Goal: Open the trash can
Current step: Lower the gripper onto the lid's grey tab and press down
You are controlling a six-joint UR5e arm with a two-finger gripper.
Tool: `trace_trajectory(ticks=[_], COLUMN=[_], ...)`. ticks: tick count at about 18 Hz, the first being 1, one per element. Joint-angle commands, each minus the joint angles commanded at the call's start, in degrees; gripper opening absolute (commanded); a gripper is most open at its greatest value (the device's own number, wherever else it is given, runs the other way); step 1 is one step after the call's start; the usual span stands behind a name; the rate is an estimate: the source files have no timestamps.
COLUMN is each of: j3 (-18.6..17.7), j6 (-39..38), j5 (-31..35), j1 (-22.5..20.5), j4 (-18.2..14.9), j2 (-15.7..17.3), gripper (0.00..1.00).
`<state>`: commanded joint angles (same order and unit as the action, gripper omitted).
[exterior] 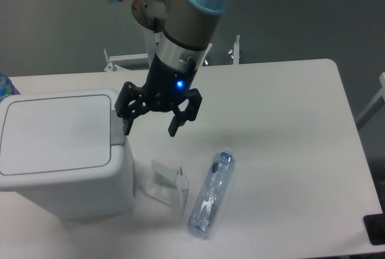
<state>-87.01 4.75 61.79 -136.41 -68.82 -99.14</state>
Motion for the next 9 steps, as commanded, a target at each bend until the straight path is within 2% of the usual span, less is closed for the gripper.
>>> trace_trajectory(ticks=[9], j3=[-0.26], j6=[0.09], j5=[0.09], j1=[0.79], j4=[0.18], j2=[-0.44], gripper=[1.00])
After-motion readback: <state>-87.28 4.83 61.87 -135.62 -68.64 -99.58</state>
